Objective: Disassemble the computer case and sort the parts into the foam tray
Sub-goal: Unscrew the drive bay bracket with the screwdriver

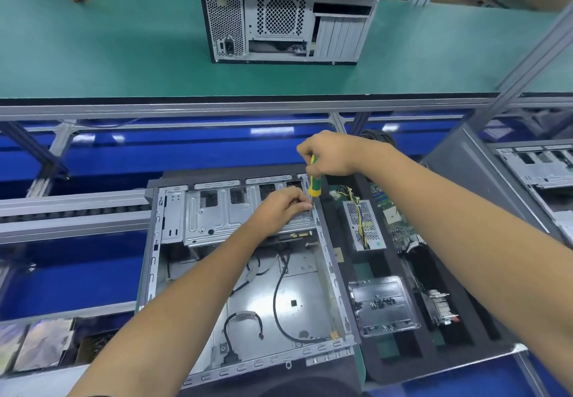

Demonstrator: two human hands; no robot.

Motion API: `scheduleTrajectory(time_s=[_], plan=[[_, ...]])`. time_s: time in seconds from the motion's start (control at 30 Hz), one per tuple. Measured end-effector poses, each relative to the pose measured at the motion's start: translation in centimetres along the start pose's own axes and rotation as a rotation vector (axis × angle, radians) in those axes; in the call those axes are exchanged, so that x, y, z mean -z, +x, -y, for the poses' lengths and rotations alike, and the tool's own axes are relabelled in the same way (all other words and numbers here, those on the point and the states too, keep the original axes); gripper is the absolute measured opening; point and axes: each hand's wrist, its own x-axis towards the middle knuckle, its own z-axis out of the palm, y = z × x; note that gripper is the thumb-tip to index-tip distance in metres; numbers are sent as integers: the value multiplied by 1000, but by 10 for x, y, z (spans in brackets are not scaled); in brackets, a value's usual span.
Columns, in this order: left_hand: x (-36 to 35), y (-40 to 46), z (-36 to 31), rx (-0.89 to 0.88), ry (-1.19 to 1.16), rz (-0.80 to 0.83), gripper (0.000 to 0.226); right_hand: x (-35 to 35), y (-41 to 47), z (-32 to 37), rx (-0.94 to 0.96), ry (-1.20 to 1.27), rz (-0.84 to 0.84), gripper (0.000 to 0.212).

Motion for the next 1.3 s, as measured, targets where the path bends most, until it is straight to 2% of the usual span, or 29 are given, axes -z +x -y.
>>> scheduleTrajectory(time_s=[0.37, 0.53, 0.67, 0.87, 1.1, 1.3], plan=[[1, -1, -1, -14, 21, -23, 6, 1, -1, 1, -22, 3, 4, 18], [1, -1, -1, -28, 37, -35, 18, 2, -3, 3, -35, -5, -7, 17], [0, -3, 0, -66, 91, -33, 8, 3, -6, 8, -71, -32, -12, 19], [-2, -7, 1, -96, 178, -35, 10, 4, -15, 23, -240, -17, 38, 15], [-5, -10, 1, -94, 246, -24, 11, 10, -24, 42, -459, 108, 172, 38], [-5, -10, -2, -85, 264, 7, 11, 13, -27, 45, -550, 176, 108, 35]])
